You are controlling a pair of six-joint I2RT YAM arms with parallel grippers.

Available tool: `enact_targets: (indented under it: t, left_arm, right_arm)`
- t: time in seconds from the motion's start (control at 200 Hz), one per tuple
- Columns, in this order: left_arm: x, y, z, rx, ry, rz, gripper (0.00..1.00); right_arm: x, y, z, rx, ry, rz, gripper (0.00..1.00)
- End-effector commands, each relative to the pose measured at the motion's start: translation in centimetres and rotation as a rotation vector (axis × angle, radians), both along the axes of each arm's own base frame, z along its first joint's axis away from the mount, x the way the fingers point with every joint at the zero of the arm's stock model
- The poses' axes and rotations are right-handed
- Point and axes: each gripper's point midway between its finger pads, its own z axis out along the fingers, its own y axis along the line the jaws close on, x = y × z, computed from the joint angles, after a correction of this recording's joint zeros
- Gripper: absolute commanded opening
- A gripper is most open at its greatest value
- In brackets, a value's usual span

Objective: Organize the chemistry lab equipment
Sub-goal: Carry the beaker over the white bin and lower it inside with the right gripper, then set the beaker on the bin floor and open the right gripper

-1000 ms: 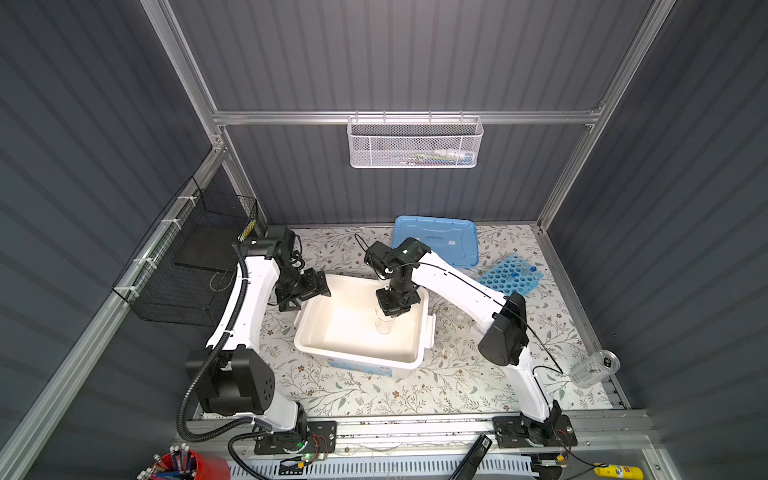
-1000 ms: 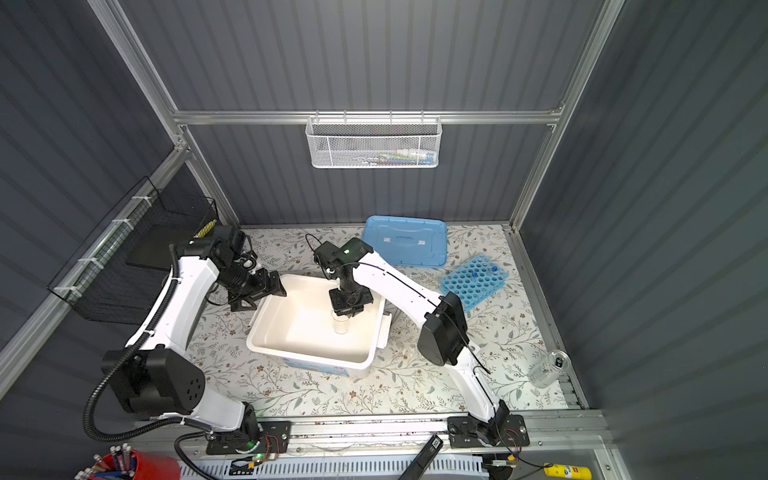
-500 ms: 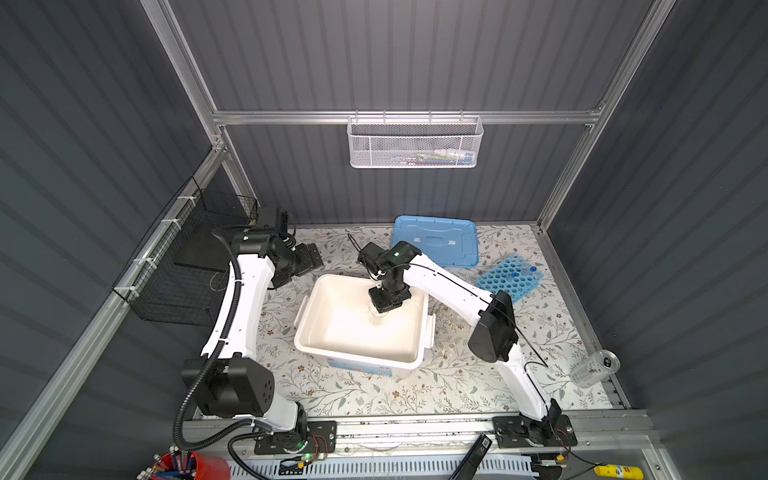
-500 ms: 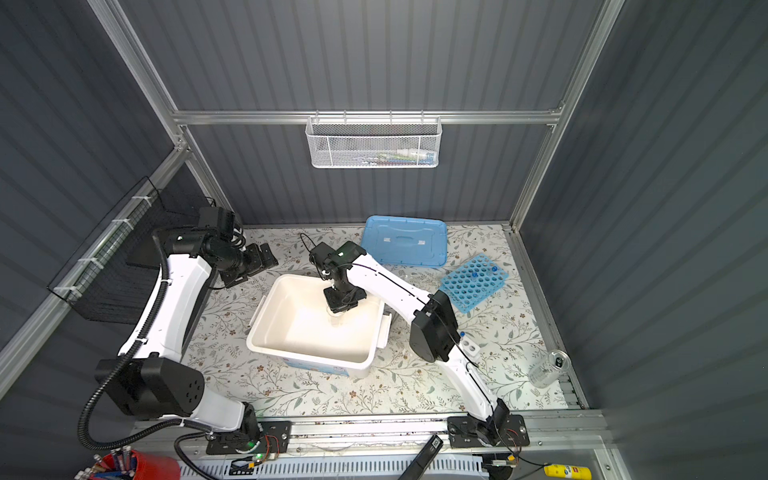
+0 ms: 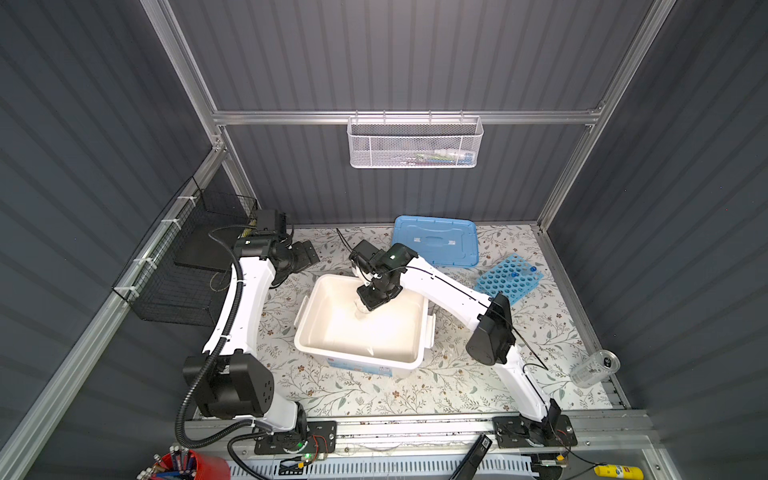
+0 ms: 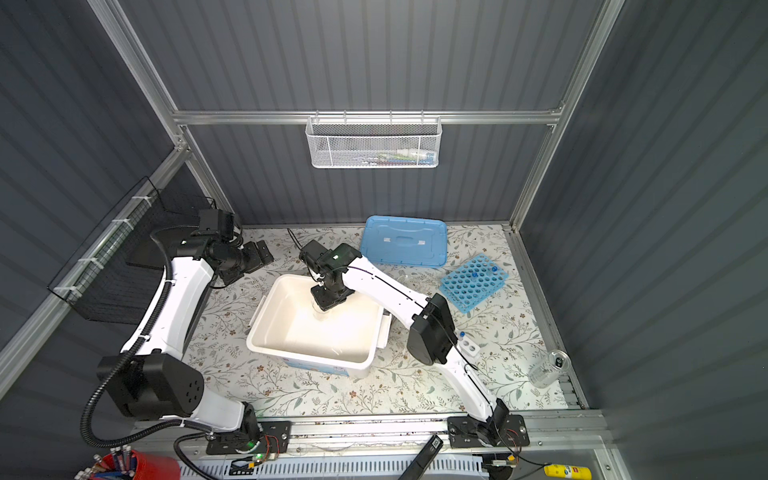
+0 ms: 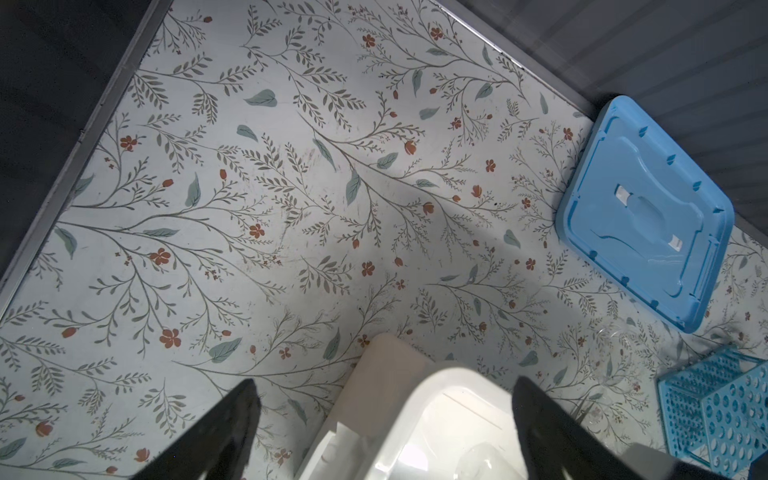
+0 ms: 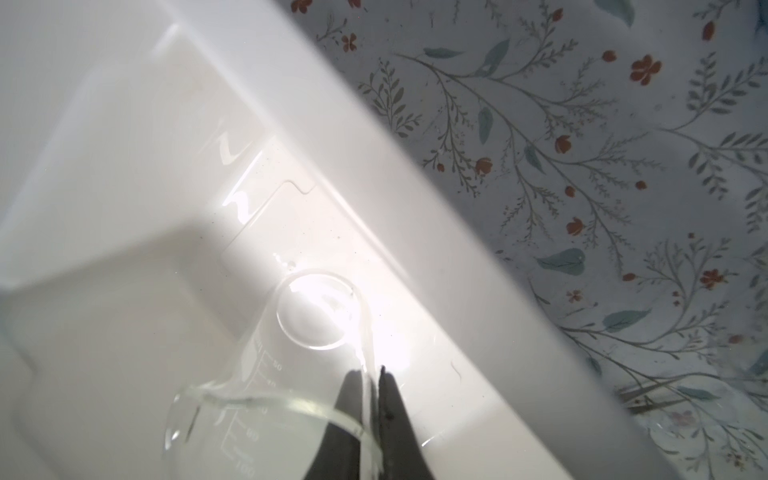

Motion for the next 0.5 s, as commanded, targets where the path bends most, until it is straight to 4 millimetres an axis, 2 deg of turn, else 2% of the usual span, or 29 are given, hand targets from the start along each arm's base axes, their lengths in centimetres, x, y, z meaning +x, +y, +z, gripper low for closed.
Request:
enact_targets:
  t: [0.0,0.165,0.415,0.495]
  left_arm:
    - [-0.2,0.5,0.4,-0.008,-0.04,0.038,0.96]
    - [-0.8,0.6,0.3,-0.007,-0.024,0.049,0.96]
    - [-2.6,2.3,0.7,0.008,-0.022,0.108,0.96]
    - [-3.2,2.8,0.7,0.01,-0.015,0.128,0.97]
  right_arm:
    - [-0.2,-0.5,2.0,-0.002,-0.06,0.038,0.0]
    - [-1.6,0.5,2.2,-0.001,-0.085,0.099,0.0]
    - [-3.7,2.3,1.2,-0.014,-0.089,0.182,0.0]
    - [-4.1,2.9,0.3,-0.022,-0.09,0.215,0.0]
